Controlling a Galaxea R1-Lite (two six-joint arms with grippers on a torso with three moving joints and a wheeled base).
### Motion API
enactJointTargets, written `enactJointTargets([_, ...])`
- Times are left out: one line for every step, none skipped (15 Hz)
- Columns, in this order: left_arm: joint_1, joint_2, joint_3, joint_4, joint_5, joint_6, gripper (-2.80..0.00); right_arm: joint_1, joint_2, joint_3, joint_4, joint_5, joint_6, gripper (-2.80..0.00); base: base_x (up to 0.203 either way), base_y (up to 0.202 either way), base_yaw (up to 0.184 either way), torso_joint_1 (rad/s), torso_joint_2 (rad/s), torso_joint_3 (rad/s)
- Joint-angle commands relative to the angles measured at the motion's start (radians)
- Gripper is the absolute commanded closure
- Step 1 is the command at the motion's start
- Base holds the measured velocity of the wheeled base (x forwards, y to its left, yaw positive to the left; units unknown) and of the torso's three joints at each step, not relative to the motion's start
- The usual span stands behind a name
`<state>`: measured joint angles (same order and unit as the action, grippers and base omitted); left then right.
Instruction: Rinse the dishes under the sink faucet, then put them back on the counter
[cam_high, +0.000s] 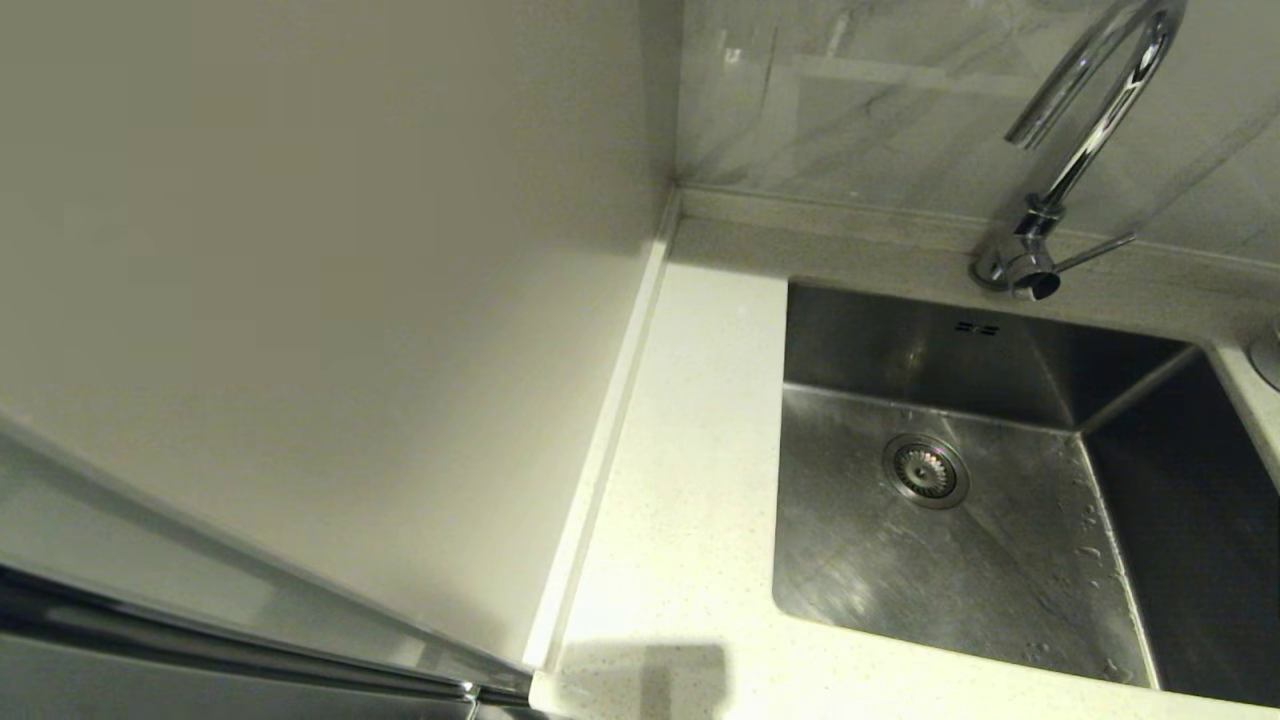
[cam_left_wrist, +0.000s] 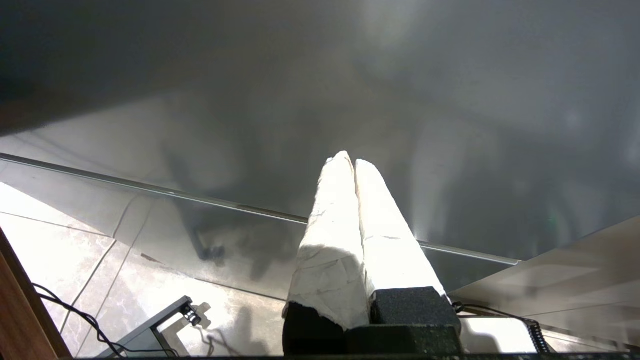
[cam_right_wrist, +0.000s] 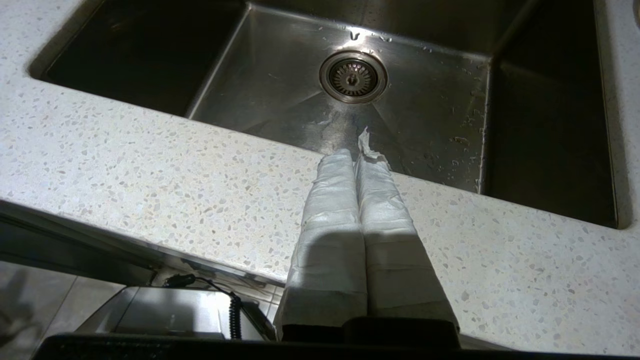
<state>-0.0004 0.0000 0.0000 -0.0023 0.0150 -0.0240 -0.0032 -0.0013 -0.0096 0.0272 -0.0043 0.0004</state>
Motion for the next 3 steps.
enactJointTargets([0.0, -0.003, 0.0, -0.001, 0.0, -0.001, 0.0, 0.0, 0.001, 0.0, 0.0, 0.001, 0.001, 0.0, 0.0, 0.0, 0.0, 0.0, 0.0, 0.0])
enactJointTargets([0.0, -0.003, 0.0, -0.001, 0.0, -0.001, 0.0, 0.0, 0.001, 0.0, 0.0, 0.001, 0.001, 0.0, 0.0, 0.0, 0.0, 0.0, 0.0, 0.0])
enactJointTargets([0.0, -0.003, 0.0, -0.001, 0.0, -0.001, 0.0, 0.0, 0.001, 0.0, 0.0, 0.0, 0.001, 0.0, 0.0, 0.0, 0.0, 0.0, 0.0, 0.0])
